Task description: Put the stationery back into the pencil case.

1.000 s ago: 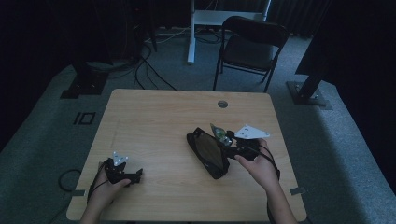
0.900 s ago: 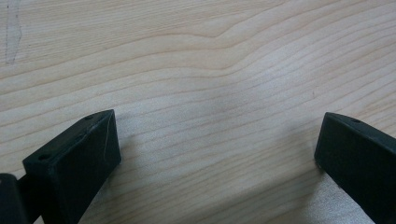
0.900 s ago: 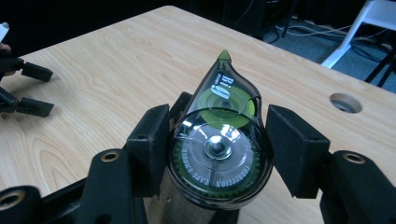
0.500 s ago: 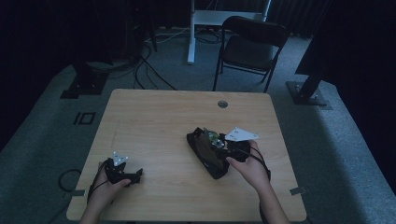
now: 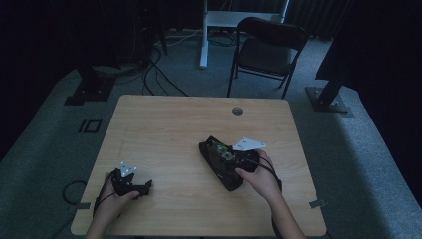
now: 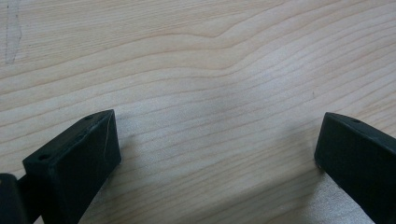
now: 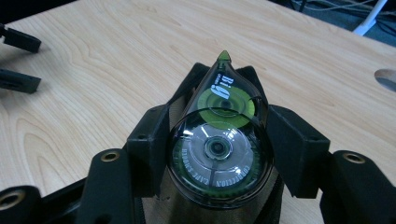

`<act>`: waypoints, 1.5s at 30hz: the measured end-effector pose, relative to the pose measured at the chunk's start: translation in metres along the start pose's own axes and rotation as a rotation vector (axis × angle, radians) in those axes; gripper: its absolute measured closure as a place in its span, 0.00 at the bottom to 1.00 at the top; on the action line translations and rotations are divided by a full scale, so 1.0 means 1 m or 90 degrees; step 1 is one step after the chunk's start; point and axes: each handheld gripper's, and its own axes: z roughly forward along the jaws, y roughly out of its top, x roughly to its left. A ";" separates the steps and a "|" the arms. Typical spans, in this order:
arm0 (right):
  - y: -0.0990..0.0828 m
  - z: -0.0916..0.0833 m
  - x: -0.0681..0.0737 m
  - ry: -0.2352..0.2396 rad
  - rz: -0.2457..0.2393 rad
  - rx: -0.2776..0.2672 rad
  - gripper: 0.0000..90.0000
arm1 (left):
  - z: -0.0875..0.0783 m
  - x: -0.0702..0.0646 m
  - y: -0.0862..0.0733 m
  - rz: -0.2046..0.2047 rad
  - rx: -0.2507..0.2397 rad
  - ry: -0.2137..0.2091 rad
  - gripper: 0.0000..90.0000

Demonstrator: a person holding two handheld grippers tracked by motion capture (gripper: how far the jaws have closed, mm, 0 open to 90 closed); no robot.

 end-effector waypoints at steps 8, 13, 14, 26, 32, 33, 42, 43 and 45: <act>-0.003 0.014 0.001 0.009 0.001 0.025 0.46 | 0.000 0.000 0.000 0.001 0.001 0.000 0.00; -0.005 0.020 0.000 0.011 0.004 0.036 0.46 | 0.000 0.000 0.000 0.001 0.001 0.000 0.00; -0.005 0.021 0.000 0.012 0.002 0.038 0.46 | 0.000 0.000 0.000 0.001 0.001 0.000 0.00; -0.009 0.032 -0.002 0.016 0.013 0.067 0.46 | 0.000 0.000 0.000 0.002 0.002 0.000 0.00; -0.009 0.038 -0.003 0.020 0.027 0.083 0.46 | 0.000 0.000 0.000 0.002 0.001 0.000 0.00; -0.008 0.038 -0.003 0.020 0.027 0.085 0.46 | 0.000 0.000 0.000 0.002 0.001 0.000 0.00; -0.007 0.044 -0.005 0.008 0.045 0.105 0.46 | 0.000 0.000 0.000 0.002 0.001 0.000 0.00; -0.007 0.045 -0.005 0.010 0.047 0.104 0.46 | 0.000 0.000 0.000 0.002 0.001 0.000 0.00; -0.007 0.045 -0.005 0.006 0.041 0.106 0.46 | 0.000 0.000 0.000 0.002 0.001 0.000 0.00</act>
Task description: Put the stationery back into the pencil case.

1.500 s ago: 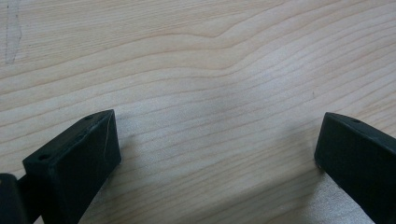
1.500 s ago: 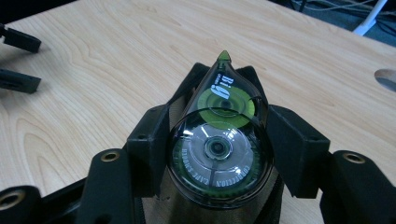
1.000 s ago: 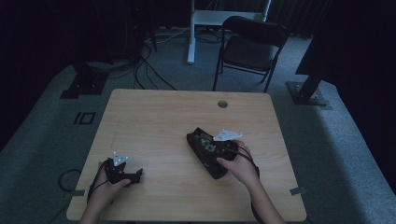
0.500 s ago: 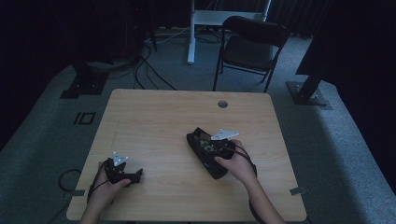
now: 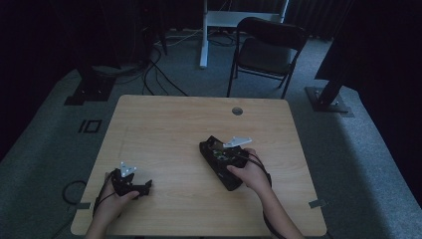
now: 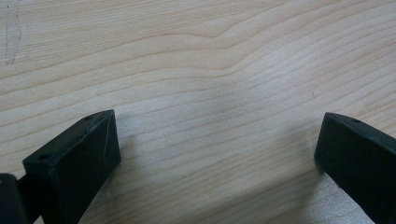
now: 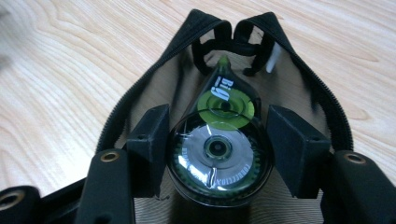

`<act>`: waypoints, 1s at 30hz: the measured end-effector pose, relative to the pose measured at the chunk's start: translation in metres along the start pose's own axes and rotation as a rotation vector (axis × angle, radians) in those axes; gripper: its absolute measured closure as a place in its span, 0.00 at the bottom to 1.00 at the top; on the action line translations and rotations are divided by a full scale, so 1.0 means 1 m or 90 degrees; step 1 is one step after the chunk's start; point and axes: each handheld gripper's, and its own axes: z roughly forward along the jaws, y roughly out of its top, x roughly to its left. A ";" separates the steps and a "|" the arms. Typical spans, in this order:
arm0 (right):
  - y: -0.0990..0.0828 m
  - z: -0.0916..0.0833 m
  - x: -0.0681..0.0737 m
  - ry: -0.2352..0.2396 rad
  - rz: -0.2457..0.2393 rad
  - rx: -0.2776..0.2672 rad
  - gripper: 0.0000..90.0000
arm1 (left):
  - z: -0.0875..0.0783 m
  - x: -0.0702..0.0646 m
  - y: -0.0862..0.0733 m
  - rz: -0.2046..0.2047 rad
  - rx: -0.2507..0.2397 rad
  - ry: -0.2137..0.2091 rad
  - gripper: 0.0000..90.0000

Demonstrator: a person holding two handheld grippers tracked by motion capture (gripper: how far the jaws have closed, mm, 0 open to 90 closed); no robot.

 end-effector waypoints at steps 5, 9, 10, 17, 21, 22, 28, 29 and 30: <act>0.000 0.000 0.000 -0.002 -0.003 -0.001 0.44 | 0.000 0.000 0.000 0.000 0.000 0.000 0.00; 0.000 -0.002 0.000 0.004 0.010 -0.014 0.36 | 0.000 0.000 0.000 0.000 0.000 0.000 0.00; 0.001 -0.002 0.001 0.004 0.010 -0.017 0.35 | 0.000 0.000 0.000 0.000 0.000 0.000 0.00; 0.003 -0.008 0.000 0.000 0.030 -0.032 0.35 | 0.000 0.000 0.000 0.000 0.000 0.000 0.00; 0.004 -0.013 -0.001 0.002 0.046 -0.044 0.35 | 0.000 0.000 0.000 0.000 0.000 0.000 0.00; 0.004 -0.014 -0.001 0.004 0.050 -0.046 0.35 | 0.000 0.000 0.000 0.000 0.000 0.000 0.00; 0.006 -0.020 0.002 0.012 0.050 -0.053 0.37 | 0.000 0.000 0.000 0.000 0.000 0.000 0.00; 0.006 -0.021 0.003 0.015 0.052 -0.051 0.37 | 0.000 0.000 0.000 0.000 0.000 0.000 0.00; 0.007 -0.022 0.003 0.017 0.050 -0.054 0.36 | 0.000 0.000 0.000 0.000 0.000 0.000 0.00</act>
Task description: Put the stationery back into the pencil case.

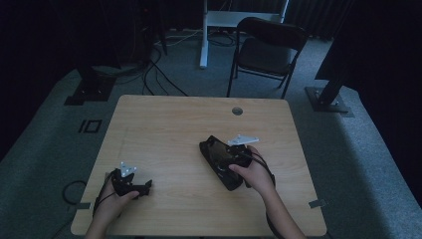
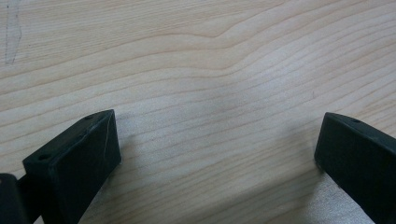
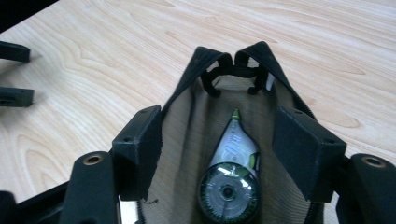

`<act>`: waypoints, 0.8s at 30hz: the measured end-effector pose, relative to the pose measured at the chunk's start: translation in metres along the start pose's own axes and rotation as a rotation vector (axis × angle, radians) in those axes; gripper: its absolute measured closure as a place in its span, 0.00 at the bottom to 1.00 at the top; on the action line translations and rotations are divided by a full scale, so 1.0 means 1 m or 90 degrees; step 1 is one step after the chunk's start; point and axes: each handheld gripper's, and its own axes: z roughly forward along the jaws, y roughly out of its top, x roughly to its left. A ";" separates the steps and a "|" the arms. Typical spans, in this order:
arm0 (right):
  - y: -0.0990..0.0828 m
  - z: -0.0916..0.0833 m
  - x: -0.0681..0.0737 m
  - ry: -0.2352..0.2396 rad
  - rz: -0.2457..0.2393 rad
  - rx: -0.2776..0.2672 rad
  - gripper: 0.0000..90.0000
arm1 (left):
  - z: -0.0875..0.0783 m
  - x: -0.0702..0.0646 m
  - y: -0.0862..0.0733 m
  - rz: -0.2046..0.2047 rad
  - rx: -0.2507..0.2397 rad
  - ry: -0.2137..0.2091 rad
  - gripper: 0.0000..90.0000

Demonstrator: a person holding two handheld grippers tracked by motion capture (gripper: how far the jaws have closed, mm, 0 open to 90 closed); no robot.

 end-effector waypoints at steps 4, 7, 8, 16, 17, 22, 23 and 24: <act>0.002 -0.003 0.003 0.006 -0.014 0.000 0.33 | 0.000 0.000 0.000 0.000 0.000 0.000 0.00; 0.001 -0.006 0.003 -0.012 -0.036 -0.001 0.31 | 0.000 0.000 0.000 0.000 0.000 0.000 0.00; 0.001 -0.007 0.003 -0.019 -0.047 0.001 0.31 | 0.000 0.000 0.000 -0.001 -0.001 0.000 0.00; -0.002 -0.017 0.004 -0.001 -0.036 -0.007 0.31 | 0.000 0.000 0.000 -0.001 -0.001 0.000 0.00; -0.002 -0.019 0.005 0.002 -0.036 -0.009 0.31 | 0.000 0.000 0.000 -0.001 -0.001 0.000 0.00; -0.005 -0.028 0.007 0.011 -0.045 -0.020 0.31 | 0.000 0.000 0.000 -0.001 0.000 0.000 0.00; -0.006 -0.030 0.007 0.012 -0.046 -0.021 0.31 | 0.000 0.000 0.000 0.000 0.000 0.000 0.00; -0.006 -0.032 0.007 0.012 -0.048 -0.025 0.31 | 0.000 0.000 0.000 -0.001 -0.001 0.000 0.00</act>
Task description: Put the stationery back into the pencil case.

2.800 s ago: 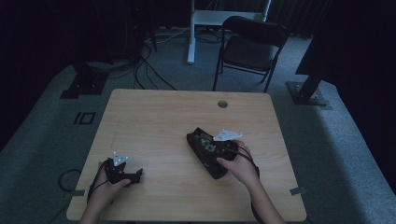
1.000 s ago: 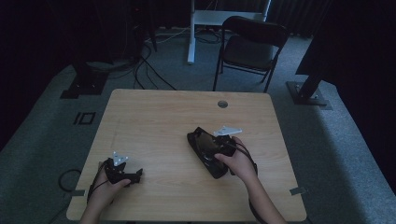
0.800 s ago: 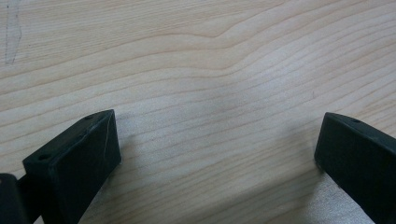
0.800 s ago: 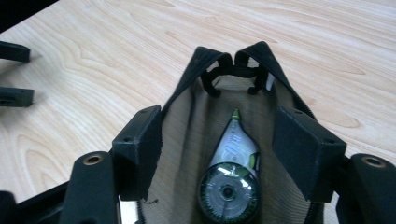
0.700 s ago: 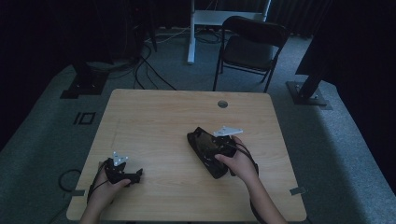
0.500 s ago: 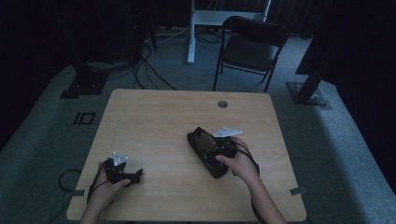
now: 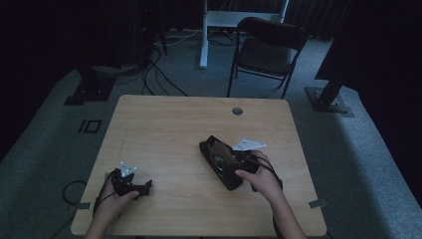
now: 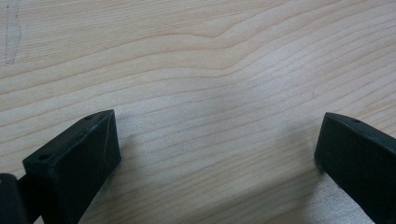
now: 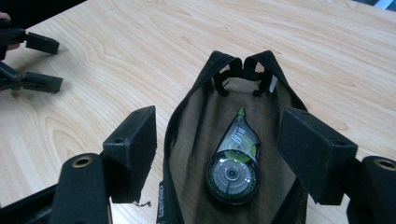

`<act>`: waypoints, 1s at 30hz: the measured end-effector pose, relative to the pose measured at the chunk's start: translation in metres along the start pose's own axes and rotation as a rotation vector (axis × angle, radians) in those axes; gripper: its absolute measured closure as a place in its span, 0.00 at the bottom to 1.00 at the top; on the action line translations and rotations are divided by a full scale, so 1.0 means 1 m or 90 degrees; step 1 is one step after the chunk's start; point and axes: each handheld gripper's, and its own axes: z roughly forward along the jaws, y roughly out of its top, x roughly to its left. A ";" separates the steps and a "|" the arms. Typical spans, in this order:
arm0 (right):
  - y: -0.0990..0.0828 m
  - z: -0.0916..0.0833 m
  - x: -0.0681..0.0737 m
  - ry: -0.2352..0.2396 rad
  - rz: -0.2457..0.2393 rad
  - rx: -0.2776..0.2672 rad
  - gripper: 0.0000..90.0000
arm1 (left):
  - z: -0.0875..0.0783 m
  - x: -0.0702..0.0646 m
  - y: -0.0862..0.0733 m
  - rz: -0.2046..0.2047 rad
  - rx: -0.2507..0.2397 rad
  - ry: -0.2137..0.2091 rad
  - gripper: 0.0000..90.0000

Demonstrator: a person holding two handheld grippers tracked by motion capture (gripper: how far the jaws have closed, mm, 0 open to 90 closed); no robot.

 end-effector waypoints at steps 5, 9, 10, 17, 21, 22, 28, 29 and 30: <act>-0.002 -0.011 -0.002 -0.004 0.000 -0.017 0.30 | 0.000 0.000 0.000 0.000 0.000 0.000 0.00; -0.003 -0.020 -0.004 -0.011 0.000 -0.028 0.30 | 0.000 0.000 0.000 0.001 0.000 0.000 0.00; -0.004 -0.022 -0.005 -0.012 0.001 -0.031 0.30 | 0.000 0.000 0.000 0.001 0.000 0.000 0.00; -0.012 -0.033 -0.015 -0.025 0.011 -0.042 0.29 | 0.000 0.000 0.000 0.001 0.000 0.000 0.00; -0.018 -0.041 -0.019 -0.033 0.020 -0.047 0.29 | 0.000 0.000 0.000 0.001 0.000 0.000 0.00; -0.020 -0.043 -0.020 -0.034 0.024 -0.050 0.29 | 0.000 0.000 0.000 0.001 0.000 0.000 0.00; -0.031 -0.056 -0.029 -0.045 0.037 -0.060 0.29 | 0.000 0.000 0.000 0.001 0.000 0.000 0.00; -0.034 -0.058 -0.031 -0.049 0.037 -0.060 0.28 | 0.000 0.000 0.000 0.001 0.000 0.000 0.00; -0.037 -0.061 -0.033 -0.055 0.039 -0.060 0.27 | 0.000 0.000 0.000 0.001 0.000 0.000 0.00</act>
